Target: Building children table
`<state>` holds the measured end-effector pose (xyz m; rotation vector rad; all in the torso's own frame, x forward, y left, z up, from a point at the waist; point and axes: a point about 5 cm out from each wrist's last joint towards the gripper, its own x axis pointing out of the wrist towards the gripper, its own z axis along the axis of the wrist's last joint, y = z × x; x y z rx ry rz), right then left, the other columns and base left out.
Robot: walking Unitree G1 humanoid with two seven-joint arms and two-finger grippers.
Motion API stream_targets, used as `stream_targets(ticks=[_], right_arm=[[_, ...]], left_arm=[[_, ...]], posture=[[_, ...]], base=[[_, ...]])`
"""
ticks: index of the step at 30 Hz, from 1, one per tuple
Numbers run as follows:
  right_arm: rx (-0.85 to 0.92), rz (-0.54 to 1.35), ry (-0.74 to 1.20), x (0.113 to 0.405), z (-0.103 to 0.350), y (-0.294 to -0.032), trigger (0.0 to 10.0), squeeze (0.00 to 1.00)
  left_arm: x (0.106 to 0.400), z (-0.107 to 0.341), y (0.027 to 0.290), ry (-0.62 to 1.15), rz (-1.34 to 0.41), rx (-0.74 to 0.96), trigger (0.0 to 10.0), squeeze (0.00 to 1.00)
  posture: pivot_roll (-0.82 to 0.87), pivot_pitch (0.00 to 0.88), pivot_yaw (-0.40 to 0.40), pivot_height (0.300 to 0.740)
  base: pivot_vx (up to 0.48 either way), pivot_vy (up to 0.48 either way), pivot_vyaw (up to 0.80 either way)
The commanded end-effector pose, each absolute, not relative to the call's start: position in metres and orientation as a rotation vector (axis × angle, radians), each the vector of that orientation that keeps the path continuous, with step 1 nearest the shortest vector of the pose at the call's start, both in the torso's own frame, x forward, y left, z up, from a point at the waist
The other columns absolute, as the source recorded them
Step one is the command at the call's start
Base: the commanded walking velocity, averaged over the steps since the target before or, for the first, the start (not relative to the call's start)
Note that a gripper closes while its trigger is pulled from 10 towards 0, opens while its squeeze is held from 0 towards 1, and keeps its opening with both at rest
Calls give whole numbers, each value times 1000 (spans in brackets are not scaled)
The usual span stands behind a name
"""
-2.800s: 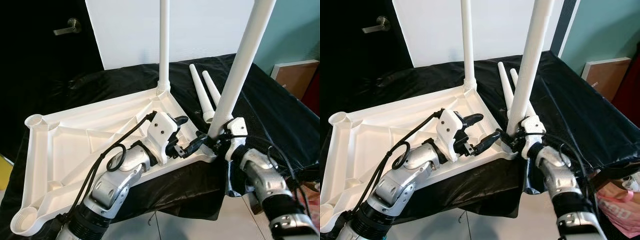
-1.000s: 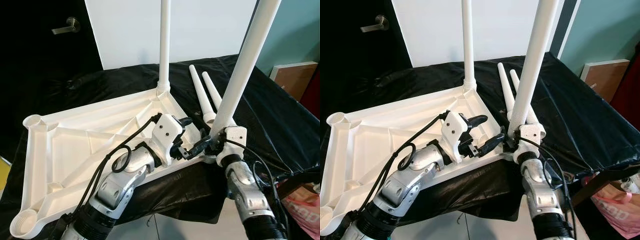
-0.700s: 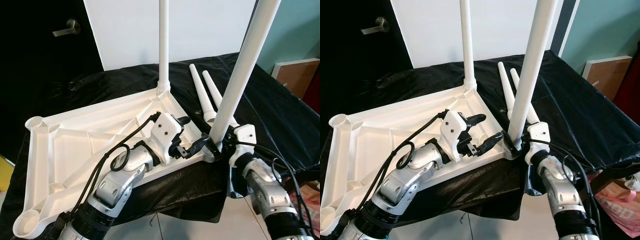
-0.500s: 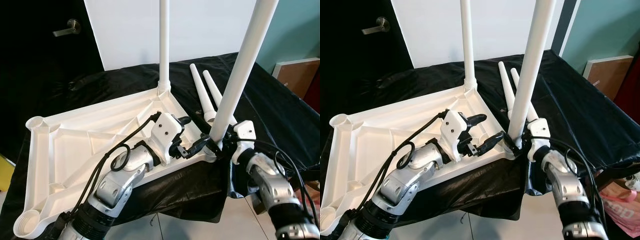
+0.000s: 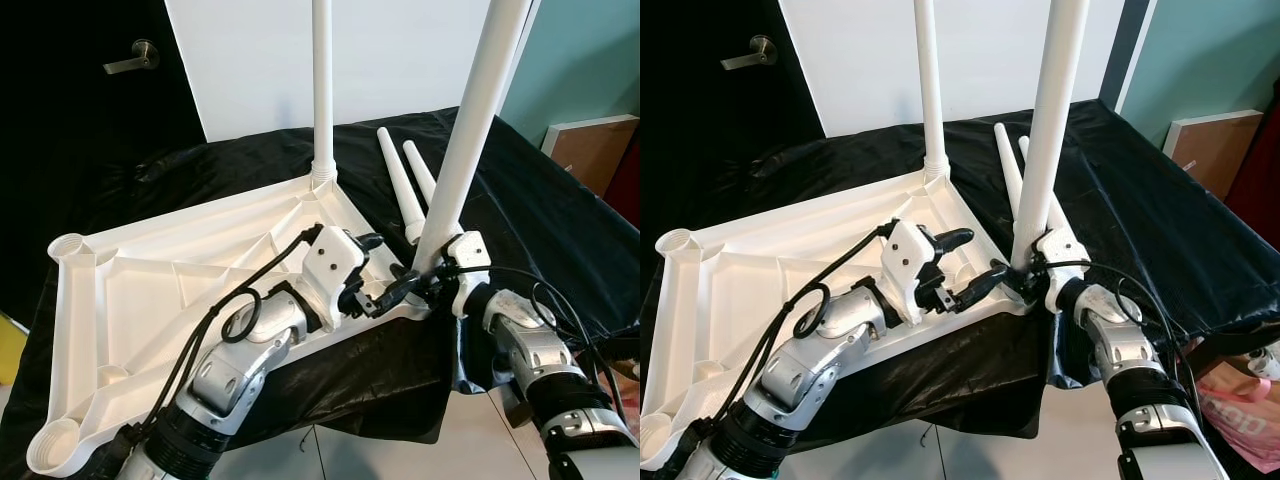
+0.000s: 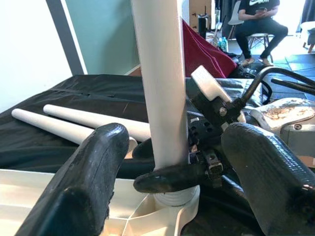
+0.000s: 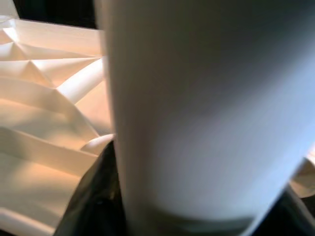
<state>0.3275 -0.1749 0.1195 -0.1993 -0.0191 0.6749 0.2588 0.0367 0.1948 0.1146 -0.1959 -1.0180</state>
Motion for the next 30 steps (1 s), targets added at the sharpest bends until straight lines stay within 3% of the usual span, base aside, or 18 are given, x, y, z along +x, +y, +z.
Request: stream_targets(ticks=[1, 3, 4, 9, 10, 14, 19, 30], right_arm=[[-207, 700, 16, 324, 110, -173, 0, 0], [-186, 686, 36, 318, 102, -175, 0, 0], [-172, 671, 45, 315, 99, -176, 3020, 0], [-158, 660, 48, 314, 95, -178, 3020, 0], [-133, 615, 48, 312, 92, -176, 10000, 0], [-89, 442, 57, 309, 84, -173, 10000, 0], [-54, 396, 79, 310, 82, -172, 10000, 0], [120, -26, 148, 306, 72, -134, 10000, 0]], left_arm=[[255, 193, 36, -178, -1098, 140, 10000, 0], [255, 192, 35, -173, -1103, 140, 10000, 0], [255, 192, 34, -173, -1108, 136, 10000, 0], [255, 193, 33, -175, -1113, 131, 10000, 0], [255, 192, 33, -173, -1115, 133, 10000, 0], [254, 191, 32, -170, -1118, 135, 10000, 0], [255, 192, 32, -172, -1117, 136, 10000, 0], [260, 193, 35, -182, -1090, 146, 10000, 0]], posture=[[-167, 21, 35, 740], [-179, 29, 43, 740], [-185, 36, 46, 740], [-185, 36, 46, 740], [-197, 41, 47, 740], [-193, 40, 43, 740], [-190, 38, 40, 740], [-188, 15, 35, 740]], base=[[0, 0, 0], [0, 0, 0], [0, 0, 0], [0, 0, 0], [0, 0, 0], [0, 0, 0], [0, 0, 0], [0, 0, 0]])
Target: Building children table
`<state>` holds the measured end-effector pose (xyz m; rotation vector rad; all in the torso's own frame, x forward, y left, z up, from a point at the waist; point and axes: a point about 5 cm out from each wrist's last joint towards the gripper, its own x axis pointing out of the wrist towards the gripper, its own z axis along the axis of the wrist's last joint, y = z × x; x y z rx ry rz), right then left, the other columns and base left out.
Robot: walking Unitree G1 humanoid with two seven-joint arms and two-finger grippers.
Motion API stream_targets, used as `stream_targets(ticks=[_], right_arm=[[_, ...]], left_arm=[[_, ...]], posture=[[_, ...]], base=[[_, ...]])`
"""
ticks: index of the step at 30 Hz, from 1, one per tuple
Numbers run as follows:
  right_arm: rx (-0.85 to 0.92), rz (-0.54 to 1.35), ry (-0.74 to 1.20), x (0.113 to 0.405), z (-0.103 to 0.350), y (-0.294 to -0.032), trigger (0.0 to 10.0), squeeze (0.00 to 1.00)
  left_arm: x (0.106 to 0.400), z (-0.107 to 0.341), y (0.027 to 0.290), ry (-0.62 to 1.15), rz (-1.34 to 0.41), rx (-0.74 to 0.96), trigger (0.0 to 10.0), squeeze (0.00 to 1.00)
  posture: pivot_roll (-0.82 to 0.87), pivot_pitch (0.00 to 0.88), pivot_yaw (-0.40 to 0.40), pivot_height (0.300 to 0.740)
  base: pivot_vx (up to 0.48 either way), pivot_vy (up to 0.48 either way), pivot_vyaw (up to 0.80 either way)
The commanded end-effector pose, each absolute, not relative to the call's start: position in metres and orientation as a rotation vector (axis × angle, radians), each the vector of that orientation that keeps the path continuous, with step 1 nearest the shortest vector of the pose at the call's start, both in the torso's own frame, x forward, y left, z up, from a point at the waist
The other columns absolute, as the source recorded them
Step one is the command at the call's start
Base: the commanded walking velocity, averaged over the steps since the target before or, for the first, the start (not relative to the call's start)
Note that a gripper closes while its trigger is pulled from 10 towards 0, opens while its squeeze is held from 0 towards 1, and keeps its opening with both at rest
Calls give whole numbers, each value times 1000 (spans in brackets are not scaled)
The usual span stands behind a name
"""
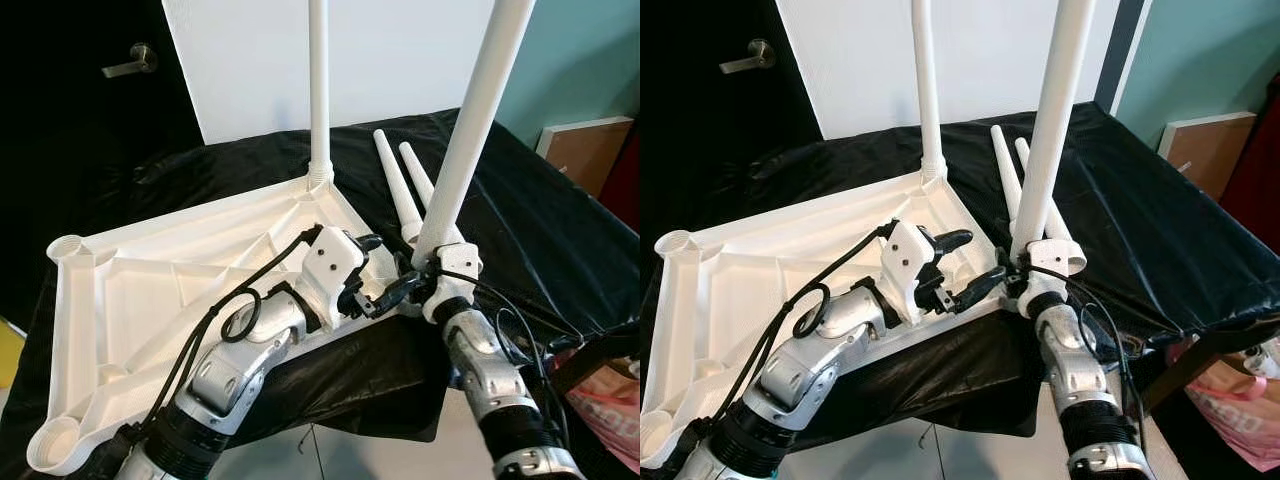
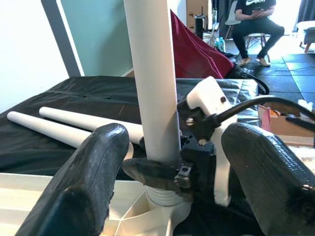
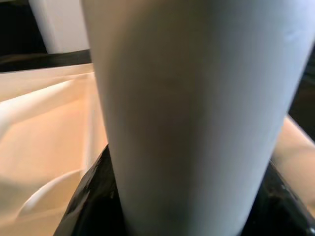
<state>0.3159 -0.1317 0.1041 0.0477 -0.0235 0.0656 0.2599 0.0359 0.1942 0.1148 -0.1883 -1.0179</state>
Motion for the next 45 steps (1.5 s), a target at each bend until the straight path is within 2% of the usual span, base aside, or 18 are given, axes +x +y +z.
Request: stream_targets(ticks=[1, 5, 9, 16, 17, 26, 29, 33, 34, 45], right_arm=[[120, -26, 148, 306, 72, -134, 10000, 0], [164, -74, 154, 302, 71, -125, 10000, 0], [213, -13, 92, 302, 82, -121, 10000, 0], [187, 13, 14, 303, 96, -125, 10000, 0], [190, 25, 0, 303, 98, -127, 10000, 1000], [98, 148, -89, 294, 109, -149, 10000, 1000], [83, 196, -97, 292, 111, -158, 10000, 1000], [21, 312, -108, 292, 114, -166, 10000, 980], [0, 351, -109, 293, 115, -167, 10000, 0], [-80, 552, -74, 304, 116, -164, 10000, 0]], left_arm=[[260, 193, 35, -182, -1090, 146, 10000, 0], [259, 193, 34, -183, -1100, 143, 10000, 0], [260, 193, 32, -182, -1115, 146, 10000, 0], [259, 190, 30, -178, -1125, 148, 10000, 0], [259, 189, 31, -176, -1126, 148, 10000, 0], [262, 184, 33, -160, -1117, 167, 10000, 0], [262, 174, 34, -138, -1112, 226, 10000, 0], [257, 161, 34, -99, -1111, 204, 10000, 0], [256, 157, 34, -84, -1109, 195, 10000, 0], [253, 135, 35, -22, -1085, 204, 10000, 0]], posture=[[-188, 15, 35, 740], [-190, 13, 40, 740], [-203, 4, 51, 740], [-209, 0, 56, 740], [-210, 0, 56, 740], [-210, 0, 50, 740], [-208, 0, 48, 740], [-202, 0, 47, 740], [-198, 0, 47, 740], [-179, 0, 42, 740]], base=[[0, 0, 0], [0, 0, 0], [0, 0, 0], [0, 0, 0], [0, 0, 0], [0, 0, 0], [0, 0, 0], [0, 0, 0], [0, 0, 0], [0, 0, 0]])
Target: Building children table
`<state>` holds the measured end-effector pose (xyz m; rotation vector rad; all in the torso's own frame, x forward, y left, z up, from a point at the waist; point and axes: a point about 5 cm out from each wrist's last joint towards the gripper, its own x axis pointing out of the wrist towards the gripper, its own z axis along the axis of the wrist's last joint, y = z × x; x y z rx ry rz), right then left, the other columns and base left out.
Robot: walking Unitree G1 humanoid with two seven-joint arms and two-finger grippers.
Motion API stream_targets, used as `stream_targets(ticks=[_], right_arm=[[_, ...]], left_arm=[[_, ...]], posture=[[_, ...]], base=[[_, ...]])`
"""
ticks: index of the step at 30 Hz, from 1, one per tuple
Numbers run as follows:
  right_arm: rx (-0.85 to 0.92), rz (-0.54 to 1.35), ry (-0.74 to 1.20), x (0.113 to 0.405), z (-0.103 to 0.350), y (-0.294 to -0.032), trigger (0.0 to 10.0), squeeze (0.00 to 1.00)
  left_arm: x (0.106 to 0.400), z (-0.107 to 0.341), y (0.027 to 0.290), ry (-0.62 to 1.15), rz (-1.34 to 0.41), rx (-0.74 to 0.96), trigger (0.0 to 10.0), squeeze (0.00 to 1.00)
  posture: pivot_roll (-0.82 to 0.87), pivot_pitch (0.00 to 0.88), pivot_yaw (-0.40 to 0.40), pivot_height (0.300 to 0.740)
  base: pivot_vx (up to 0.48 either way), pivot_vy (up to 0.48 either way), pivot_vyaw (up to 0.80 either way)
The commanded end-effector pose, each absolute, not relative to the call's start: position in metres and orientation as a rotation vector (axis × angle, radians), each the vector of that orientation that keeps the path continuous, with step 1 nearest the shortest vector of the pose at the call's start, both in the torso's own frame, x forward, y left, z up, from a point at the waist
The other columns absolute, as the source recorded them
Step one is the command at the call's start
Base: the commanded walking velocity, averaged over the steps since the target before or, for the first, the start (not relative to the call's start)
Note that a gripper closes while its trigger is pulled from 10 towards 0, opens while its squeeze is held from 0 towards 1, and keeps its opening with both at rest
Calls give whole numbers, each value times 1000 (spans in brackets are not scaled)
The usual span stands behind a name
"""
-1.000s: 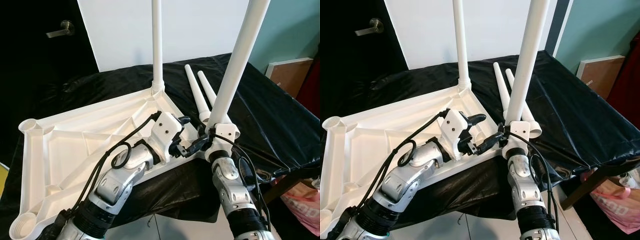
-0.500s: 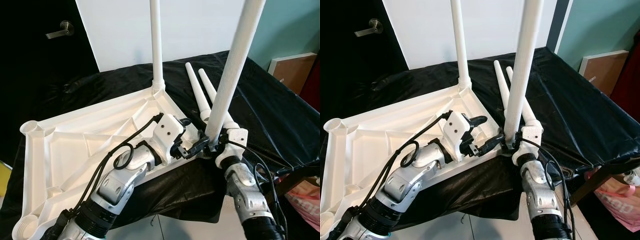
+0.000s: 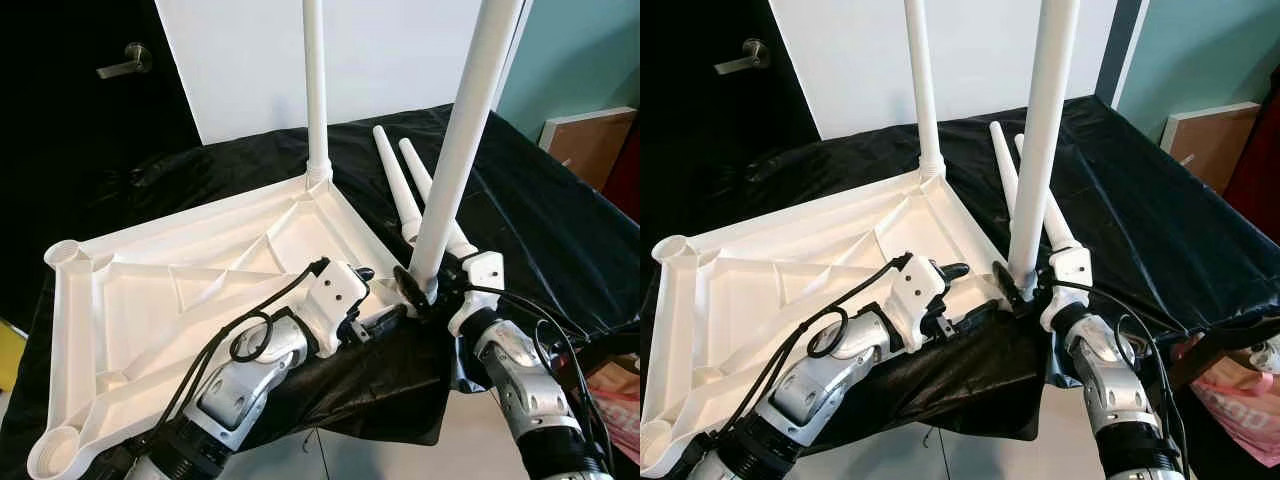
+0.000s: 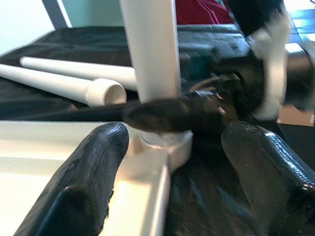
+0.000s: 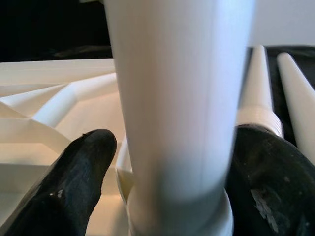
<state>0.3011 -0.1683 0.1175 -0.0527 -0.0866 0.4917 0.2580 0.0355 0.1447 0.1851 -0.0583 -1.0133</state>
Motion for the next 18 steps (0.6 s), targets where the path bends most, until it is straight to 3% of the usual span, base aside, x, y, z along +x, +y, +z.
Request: stream_targets(ticks=[1, 8, 9, 13, 14, 18], right_arm=[[-80, 552, -74, 304, 116, -164, 10000, 0], [-154, 654, -59, 318, 118, -156, 10000, 0], [-163, 659, -59, 320, 118, -157, 6314, 0], [-168, 662, -59, 322, 118, -157, 6314, 0], [-172, 653, -53, 323, 117, -160, 0, 0], [-172, 628, -39, 323, 113, -166, 0, 0]], left_arm=[[253, 135, 35, -22, -1085, 204, 10000, 0], [257, 131, 33, -16, -1061, 218, 10000, 0], [257, 131, 33, -17, -1059, 220, 10000, 0], [258, 131, 33, -18, -1058, 221, 10000, 0], [258, 132, 33, -21, -1057, 225, 10000, 0], [259, 132, 33, -29, -1051, 235, 10000, 0]], posture=[[-179, 0, 42, 740], [-176, 0, 46, 740], [-173, 0, 45, 740], [-173, 0, 45, 740], [-168, 1, 41, 740], [-162, 3, 39, 740]], base=[[0, 0, 0], [0, 0, 0], [0, 0, 0], [0, 0, 0], [0, 0, 0], [0, 0, 0]])
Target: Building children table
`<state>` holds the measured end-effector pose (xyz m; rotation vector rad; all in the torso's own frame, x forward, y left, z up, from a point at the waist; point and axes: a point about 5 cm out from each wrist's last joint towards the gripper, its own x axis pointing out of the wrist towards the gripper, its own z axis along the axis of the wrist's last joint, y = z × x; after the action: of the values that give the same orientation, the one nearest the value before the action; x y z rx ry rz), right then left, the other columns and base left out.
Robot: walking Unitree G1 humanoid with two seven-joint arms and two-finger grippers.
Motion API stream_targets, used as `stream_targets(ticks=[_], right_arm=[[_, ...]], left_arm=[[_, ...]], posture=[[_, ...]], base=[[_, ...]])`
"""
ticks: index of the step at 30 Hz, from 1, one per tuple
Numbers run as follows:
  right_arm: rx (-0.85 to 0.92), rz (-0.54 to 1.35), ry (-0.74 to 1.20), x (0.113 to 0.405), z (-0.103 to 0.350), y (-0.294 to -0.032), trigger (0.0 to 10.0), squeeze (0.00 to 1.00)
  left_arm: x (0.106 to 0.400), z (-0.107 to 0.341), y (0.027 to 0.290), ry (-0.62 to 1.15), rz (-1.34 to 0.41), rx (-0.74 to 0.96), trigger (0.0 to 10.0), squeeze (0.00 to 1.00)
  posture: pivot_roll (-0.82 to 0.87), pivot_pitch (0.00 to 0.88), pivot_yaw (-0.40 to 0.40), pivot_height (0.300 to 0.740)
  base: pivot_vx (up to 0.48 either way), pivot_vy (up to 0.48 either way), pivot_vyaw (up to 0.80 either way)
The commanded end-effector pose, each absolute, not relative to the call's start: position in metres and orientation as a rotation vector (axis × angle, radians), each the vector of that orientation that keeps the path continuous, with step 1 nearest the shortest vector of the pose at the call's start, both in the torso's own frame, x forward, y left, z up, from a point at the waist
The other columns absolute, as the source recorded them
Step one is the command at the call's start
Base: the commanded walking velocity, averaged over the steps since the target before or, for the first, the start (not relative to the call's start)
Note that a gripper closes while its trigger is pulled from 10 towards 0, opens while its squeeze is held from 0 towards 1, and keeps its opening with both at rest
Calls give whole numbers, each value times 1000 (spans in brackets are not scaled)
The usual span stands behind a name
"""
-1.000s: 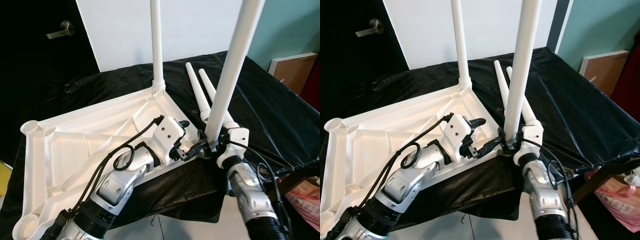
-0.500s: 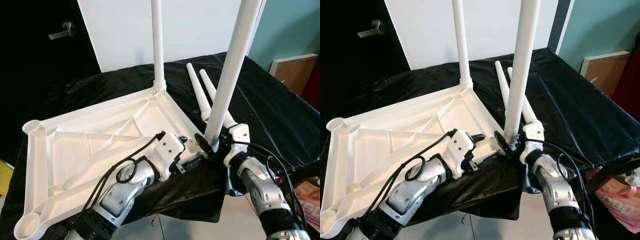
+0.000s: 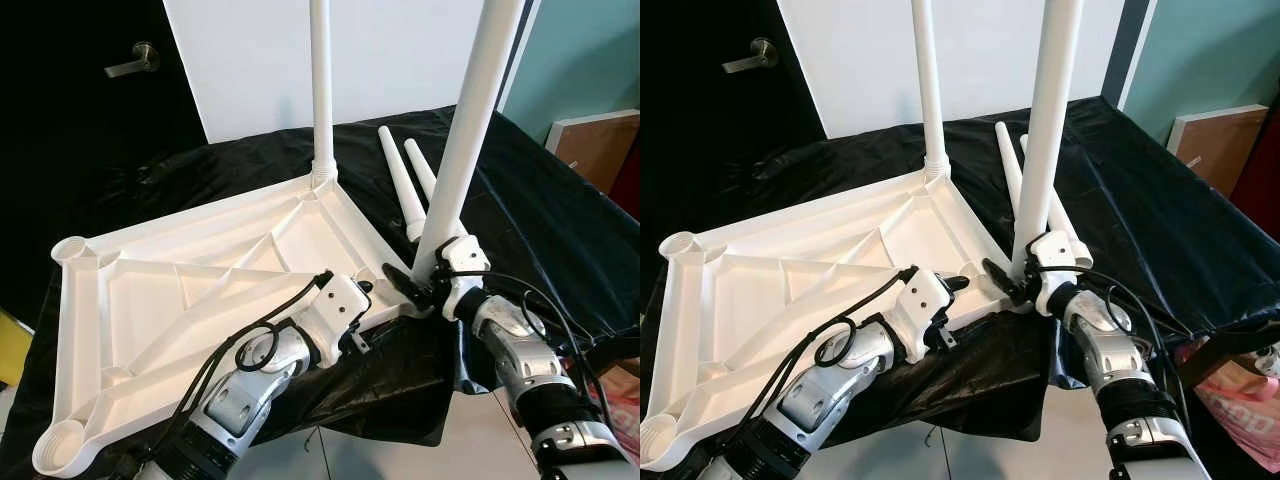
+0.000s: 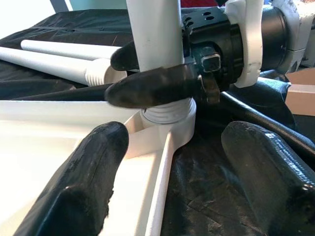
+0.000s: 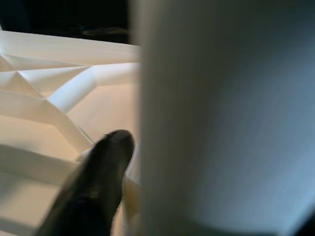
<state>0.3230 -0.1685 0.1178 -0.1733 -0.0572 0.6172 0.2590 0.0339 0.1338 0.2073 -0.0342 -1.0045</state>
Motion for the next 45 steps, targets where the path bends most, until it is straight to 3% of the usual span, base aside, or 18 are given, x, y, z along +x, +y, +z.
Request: stream_targets(ticks=[1, 8, 9, 14, 22, 26, 31, 45], right_arm=[[-172, 628, -39, 323, 113, -166, 0, 0], [-100, 564, -18, 317, 100, -170, 0, 0], [-80, 543, -13, 315, 97, -170, 10000, 0], [-43, 493, -4, 311, 92, -167, 10000, 0], [-30, 260, 58, 309, 80, -165, 10000, 0], [22, 3, 82, 304, 74, -161, 10000, 0], [71, -136, 87, 301, 72, -151, 10000, 0], [99, -64, 53, 298, 79, -129, 10000, 0]], left_arm=[[259, 132, 33, -29, -1051, 235, 10000, 0], [259, 131, 34, -31, -1046, 250, 10000, 0], [260, 131, 35, -32, -1042, 252, 10000, 0], [262, 131, 36, -31, -1020, 247, 10000, 0], [264, 130, 39, -18, -986, 228, 10000, 0], [266, 130, 41, -16, -960, 231, 10000, 0], [268, 131, 43, -20, -950, 231, 10000, 0], [268, 132, 44, -21, -961, 242, 10000, 0]], posture=[[-162, 3, 39, 740], [-159, 4, 39, 740], [-157, 3, 36, 740], [-155, 5, 31, 740], [-156, 11, 17, 740], [-147, 8, 7, 740], [-141, 4, 7, 740], [-147, 0, 19, 740]], base=[[0, 0, 0], [0, 0, 0], [0, 0, 0], [0, 0, 0], [0, 0, 0], [0, 0, 0], [0, 0, 0], [0, 0, 0]])
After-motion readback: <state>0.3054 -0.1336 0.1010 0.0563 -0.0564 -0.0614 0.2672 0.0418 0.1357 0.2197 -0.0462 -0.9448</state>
